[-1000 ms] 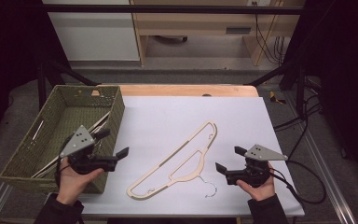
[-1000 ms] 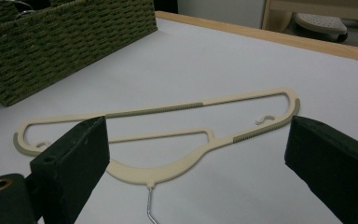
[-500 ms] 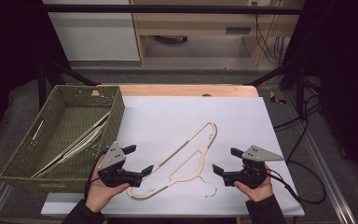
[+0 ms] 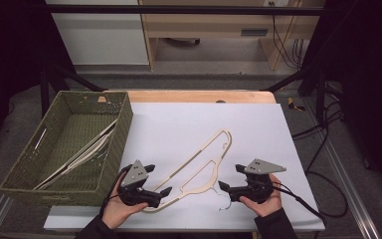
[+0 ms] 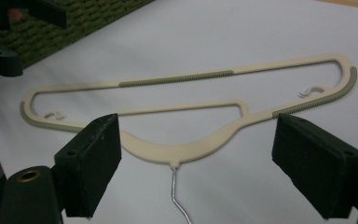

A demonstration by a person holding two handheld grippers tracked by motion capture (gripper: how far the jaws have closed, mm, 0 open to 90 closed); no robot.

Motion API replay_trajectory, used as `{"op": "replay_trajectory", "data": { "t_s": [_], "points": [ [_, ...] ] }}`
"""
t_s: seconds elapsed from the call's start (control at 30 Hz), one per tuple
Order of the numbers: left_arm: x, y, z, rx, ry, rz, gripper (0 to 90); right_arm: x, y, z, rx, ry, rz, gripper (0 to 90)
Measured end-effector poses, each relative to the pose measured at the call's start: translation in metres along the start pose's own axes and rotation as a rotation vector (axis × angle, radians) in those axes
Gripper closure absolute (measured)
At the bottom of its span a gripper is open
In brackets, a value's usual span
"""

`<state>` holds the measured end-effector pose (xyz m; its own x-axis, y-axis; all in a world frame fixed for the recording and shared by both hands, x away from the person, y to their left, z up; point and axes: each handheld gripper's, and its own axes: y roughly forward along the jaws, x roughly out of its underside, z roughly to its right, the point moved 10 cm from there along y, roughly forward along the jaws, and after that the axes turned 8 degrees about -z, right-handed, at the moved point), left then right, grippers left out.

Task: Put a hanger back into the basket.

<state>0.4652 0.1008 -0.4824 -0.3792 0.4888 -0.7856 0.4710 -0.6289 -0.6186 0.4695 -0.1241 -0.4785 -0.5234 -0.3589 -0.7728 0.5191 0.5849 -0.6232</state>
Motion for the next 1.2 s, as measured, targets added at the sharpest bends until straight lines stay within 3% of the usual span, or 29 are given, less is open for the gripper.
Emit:
{"op": "replay_trajectory", "data": {
  "t_s": [0.13,0.23,0.33,0.47,0.73,0.87,1.03,1.2],
  "points": [
    [0.001,0.002,0.0,0.003,-0.006,-0.004,8.5,0.008,0.012,-0.002,0.033,-0.026,-0.047,24.0],
    [0.001,0.004,0.002,0.004,-0.007,-0.006,8.6,0.015,0.022,-0.003,0.039,-0.03,-0.089,30.1],
    [0.002,0.005,0.003,0.006,-0.002,-0.01,8.7,0.024,0.034,-0.007,0.038,-0.002,-0.146,38.7],
    [0.002,0.006,0.003,0.007,-0.004,-0.012,9.0,0.034,0.043,-0.007,0.031,-0.021,-0.204,47.1],
    [0.006,0.009,0.005,0.005,0.001,-0.025,9.4,0.047,0.057,-0.011,0.053,-0.064,-0.279,60.6],
    [0.007,0.011,0.006,0.01,-0.004,-0.026,9.6,0.048,0.057,-0.011,0.07,-0.1,-0.284,70.1],
    [0.007,0.012,0.009,0.013,0.002,-0.027,9.8,0.049,0.056,-0.015,0.08,-0.1,-0.316,78.8],
    [0.005,0.012,0.012,0.016,0.009,-0.026,9.8,0.049,0.057,-0.014,0.083,-0.051,-0.338,83.0]
  ]
}}
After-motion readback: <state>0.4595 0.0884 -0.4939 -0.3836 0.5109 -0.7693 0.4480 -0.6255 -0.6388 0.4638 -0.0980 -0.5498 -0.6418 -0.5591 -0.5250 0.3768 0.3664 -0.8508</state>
